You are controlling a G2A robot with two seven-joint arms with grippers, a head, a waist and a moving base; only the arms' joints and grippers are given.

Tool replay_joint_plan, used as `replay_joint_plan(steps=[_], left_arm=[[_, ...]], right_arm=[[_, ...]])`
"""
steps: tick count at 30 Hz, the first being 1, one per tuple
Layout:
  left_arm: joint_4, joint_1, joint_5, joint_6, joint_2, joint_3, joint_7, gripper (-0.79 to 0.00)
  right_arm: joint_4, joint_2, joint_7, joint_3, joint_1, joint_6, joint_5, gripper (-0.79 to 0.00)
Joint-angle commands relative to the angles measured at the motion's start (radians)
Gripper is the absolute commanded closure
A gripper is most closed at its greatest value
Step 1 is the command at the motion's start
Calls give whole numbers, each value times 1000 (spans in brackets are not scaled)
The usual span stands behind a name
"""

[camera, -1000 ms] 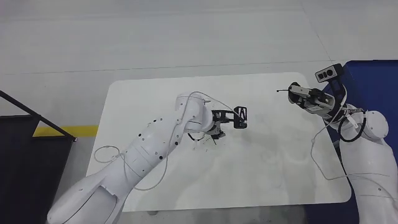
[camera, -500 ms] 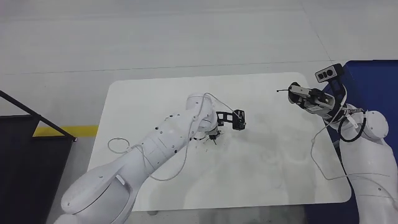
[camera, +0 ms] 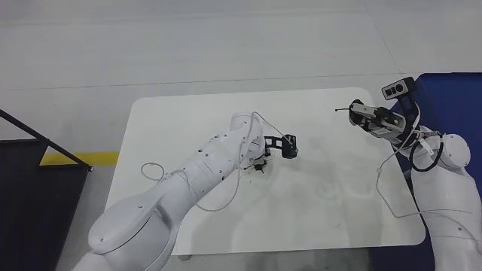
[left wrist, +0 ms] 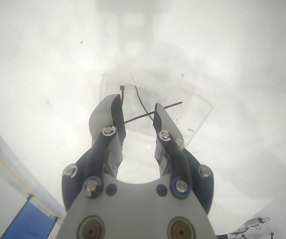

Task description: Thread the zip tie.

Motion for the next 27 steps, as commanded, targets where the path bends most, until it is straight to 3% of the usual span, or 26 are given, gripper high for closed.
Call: replay_joint_plan(steps=[1,2,4,8,17,22,27], left_arm=[[15,-4,-22,-24,-10,2,-5,-219],[20,-6,-28,-26,-14,4,-12,-203],[28,-8,-52,-49,-22,4,-18,-95],[51,-22,-48,-22,-29,3,-36,-200],[64,-27,-21,13,-52,21,-47,-194],[13,-26,114,29,-57,66,-20,-197],[-23,-16,237,75,-57,97,26,-139]], right_arm=[[0,0,0,0,0,0,0,0],[0,0,0,0,0,0,0,0],[0,0,0,0,0,0,0,0],[0,0,0,0,0,0,0,0],[0,0,0,0,0,0,0,0],[0,0,0,0,0,0,0,0],[0,0,0,0,0,0,0,0]])
